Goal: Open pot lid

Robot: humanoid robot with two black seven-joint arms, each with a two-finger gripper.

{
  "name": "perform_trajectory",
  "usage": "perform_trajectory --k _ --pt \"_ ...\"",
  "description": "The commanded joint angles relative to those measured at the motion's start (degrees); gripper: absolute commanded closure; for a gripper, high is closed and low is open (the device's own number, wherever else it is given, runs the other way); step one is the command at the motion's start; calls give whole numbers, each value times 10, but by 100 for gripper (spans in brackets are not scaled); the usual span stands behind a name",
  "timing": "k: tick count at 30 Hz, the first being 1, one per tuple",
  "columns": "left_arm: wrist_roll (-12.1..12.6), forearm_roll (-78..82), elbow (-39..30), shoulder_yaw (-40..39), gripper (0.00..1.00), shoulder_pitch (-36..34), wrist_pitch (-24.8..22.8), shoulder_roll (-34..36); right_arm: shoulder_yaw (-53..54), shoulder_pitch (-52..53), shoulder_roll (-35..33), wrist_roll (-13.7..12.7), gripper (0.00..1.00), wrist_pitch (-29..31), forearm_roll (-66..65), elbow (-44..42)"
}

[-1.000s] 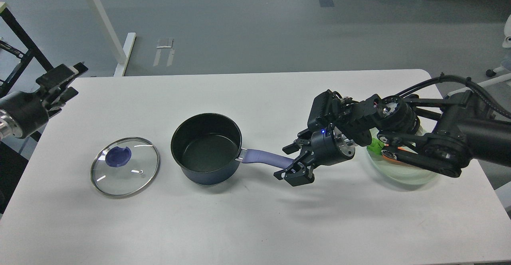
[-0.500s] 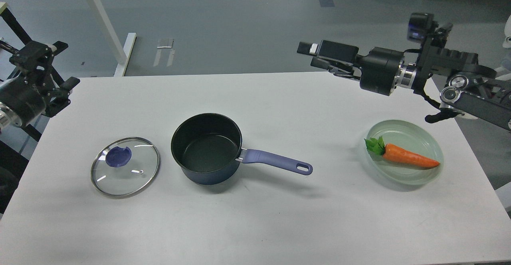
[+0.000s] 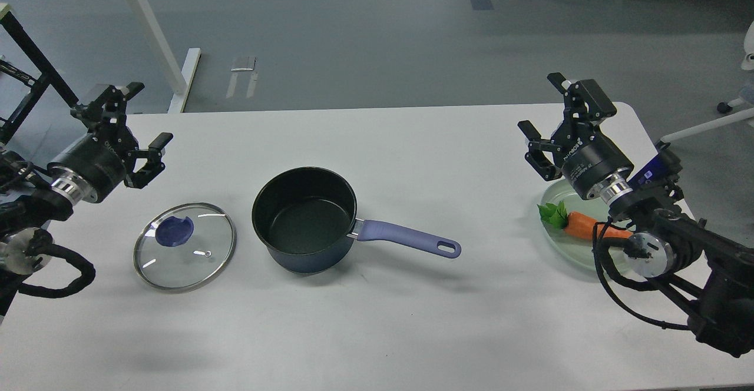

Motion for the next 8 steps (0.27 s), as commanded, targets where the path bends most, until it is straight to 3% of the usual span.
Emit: perform_trajectory --k 1,8 --pt "0 -1 10 -35 1 25 -18 -27 39 -36 21 0 1 32 0 -16" --pt "0 -8 24 -88 1 49 -29 -62 53 -65 26 0 1 86 0 -27"
